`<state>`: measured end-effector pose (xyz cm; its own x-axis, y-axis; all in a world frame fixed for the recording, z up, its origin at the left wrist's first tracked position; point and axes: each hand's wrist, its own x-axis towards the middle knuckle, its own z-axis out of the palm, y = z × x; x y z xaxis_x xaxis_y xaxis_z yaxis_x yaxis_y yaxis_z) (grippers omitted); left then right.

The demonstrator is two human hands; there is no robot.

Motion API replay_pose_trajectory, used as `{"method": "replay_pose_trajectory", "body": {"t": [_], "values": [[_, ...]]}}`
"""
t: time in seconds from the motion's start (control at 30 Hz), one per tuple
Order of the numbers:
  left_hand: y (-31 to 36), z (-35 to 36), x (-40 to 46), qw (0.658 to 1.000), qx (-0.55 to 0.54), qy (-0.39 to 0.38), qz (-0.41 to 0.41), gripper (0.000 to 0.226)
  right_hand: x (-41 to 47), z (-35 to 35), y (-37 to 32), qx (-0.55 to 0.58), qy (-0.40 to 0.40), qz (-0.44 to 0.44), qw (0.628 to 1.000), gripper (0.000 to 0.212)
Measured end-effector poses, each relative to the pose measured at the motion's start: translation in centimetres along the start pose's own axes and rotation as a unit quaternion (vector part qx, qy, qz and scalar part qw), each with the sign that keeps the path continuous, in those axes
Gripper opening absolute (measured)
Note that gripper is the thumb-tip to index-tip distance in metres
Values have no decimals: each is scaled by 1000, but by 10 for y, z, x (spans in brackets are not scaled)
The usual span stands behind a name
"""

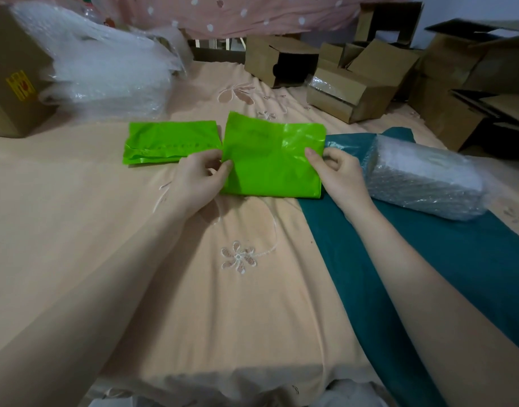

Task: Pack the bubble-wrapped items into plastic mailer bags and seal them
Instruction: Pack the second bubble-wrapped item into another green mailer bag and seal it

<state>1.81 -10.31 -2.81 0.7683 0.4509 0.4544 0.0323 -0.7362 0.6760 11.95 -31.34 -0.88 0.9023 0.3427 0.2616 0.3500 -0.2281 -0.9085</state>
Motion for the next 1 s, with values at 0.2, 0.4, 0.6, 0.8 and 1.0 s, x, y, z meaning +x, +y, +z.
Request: {"method": "replay_pose_trajectory", "body": {"t": [0.2,0.4,0.6,0.8,1.0], "values": [[8,6,6,999,-4,35,-33,30,13,15,3,-11,69,2,998,22],[10,14,23,995,-14,77,-62,32,20,21,12,-51,129,14,990,21],[-3,23,26,994,-20,92,-62,25,18,24,12,-92,139,-10,986,12],[-4,23,23,994,-27,89,-58,41,19,26,18,-34,134,5,990,12],[-2,21,19,993,-93,16,-69,49,17,25,16,65,73,22,995,13]]}}
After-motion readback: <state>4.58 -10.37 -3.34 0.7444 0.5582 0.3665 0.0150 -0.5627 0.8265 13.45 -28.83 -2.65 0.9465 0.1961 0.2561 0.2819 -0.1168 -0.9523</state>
